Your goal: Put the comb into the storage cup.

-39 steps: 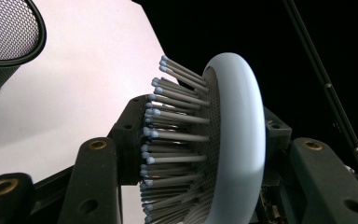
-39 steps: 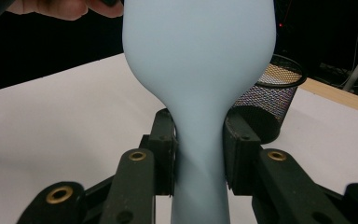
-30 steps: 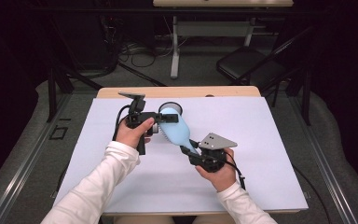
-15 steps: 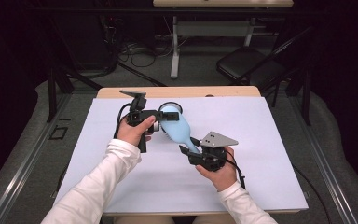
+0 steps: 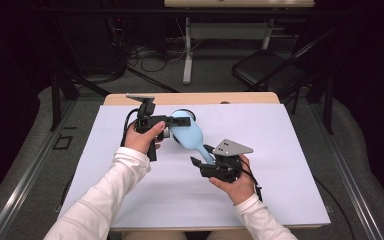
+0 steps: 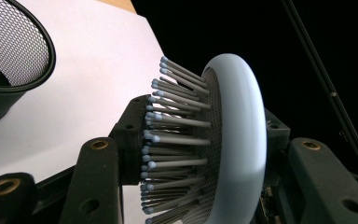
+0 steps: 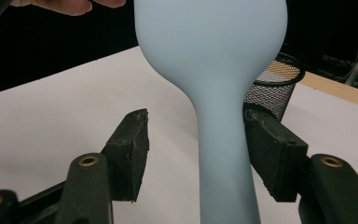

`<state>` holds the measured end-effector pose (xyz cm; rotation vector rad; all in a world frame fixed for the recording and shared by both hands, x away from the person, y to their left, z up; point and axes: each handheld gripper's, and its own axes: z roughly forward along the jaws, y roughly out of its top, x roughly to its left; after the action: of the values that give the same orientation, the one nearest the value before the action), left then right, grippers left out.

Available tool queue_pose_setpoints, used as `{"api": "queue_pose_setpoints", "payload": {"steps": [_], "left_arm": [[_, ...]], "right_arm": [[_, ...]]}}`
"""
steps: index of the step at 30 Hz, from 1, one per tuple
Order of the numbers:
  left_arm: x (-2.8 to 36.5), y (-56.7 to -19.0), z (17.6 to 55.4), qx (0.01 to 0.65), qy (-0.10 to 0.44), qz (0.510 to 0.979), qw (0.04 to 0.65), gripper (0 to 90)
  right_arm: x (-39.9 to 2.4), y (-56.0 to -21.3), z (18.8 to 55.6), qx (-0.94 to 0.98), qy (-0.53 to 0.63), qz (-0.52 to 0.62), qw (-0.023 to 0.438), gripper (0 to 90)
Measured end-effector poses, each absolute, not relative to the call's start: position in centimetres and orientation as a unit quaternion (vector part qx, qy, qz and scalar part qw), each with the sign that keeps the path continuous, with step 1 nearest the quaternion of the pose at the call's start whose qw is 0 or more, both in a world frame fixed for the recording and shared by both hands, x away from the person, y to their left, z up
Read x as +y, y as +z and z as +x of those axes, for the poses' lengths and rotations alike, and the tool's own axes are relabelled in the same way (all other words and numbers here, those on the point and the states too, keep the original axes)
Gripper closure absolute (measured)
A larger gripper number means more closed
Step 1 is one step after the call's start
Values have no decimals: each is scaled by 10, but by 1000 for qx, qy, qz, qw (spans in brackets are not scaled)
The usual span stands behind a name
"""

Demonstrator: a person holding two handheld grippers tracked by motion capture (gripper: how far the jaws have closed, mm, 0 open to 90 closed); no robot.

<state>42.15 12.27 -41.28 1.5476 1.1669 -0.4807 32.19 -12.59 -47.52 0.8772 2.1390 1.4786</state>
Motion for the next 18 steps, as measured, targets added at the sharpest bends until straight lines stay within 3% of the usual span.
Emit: {"api": "queue_pose_setpoints", "payload": {"steps": [8,18], "left_arm": [[128,-413,424,499,-195,644,546,491],[132,-412,426,506,-187,637,550,492]], "right_arm": [[-129,-473,325,758,538,321,180,391],[-132,-469,323,750,549,310,203,358]]}}
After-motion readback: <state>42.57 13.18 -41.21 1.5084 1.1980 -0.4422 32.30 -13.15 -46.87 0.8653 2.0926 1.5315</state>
